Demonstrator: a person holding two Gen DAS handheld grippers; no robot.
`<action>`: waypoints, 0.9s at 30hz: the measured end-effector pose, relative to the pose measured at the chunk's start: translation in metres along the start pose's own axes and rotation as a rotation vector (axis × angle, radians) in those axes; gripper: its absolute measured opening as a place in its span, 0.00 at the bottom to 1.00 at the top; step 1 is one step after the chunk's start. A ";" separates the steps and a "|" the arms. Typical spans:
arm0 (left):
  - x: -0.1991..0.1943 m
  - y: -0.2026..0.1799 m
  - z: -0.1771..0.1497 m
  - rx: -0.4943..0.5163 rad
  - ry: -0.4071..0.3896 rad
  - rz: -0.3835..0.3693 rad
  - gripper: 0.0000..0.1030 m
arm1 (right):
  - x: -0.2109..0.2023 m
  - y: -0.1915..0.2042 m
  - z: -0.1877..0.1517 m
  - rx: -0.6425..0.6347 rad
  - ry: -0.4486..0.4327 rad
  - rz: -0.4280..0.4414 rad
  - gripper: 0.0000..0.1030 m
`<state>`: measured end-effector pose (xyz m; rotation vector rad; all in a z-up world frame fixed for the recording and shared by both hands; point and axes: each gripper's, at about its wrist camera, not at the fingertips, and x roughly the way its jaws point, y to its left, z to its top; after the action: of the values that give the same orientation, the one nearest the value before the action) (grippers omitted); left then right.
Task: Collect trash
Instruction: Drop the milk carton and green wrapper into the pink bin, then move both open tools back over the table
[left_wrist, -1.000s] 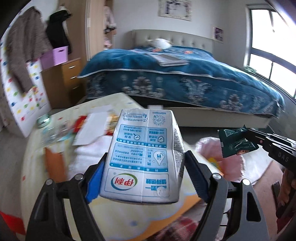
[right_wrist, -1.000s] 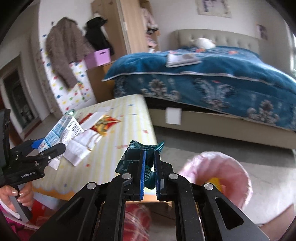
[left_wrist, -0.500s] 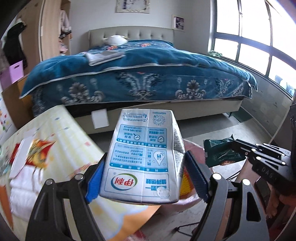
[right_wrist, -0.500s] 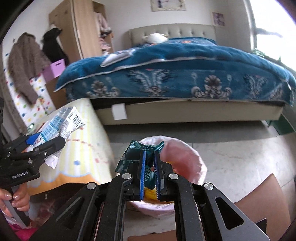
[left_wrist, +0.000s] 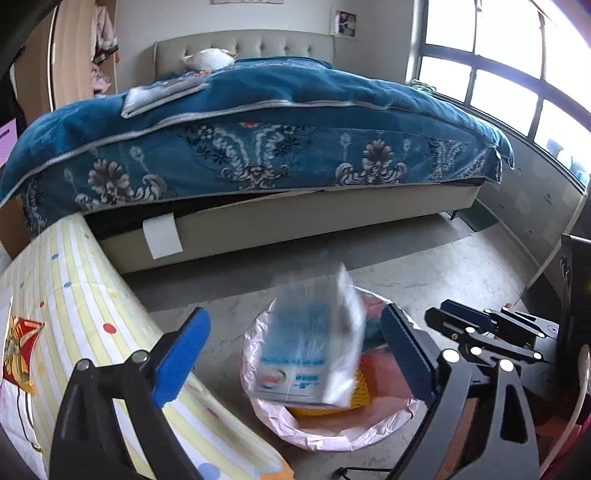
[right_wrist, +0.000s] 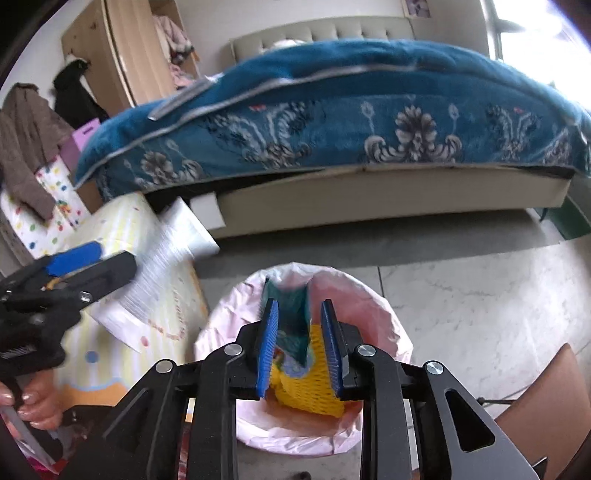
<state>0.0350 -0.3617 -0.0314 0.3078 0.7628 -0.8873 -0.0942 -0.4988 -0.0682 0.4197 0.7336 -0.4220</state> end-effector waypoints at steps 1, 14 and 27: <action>-0.001 0.003 -0.001 -0.006 0.003 0.007 0.88 | -0.002 -0.002 -0.001 0.012 0.000 0.001 0.26; -0.075 0.055 -0.032 -0.096 -0.054 0.165 0.89 | -0.051 0.036 -0.012 -0.052 -0.055 0.126 0.28; -0.177 0.129 -0.110 -0.223 -0.057 0.363 0.90 | -0.071 0.168 -0.023 -0.258 -0.025 0.268 0.28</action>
<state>0.0155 -0.1203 0.0094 0.2128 0.7169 -0.4620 -0.0699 -0.3313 0.0033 0.2637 0.6856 -0.0783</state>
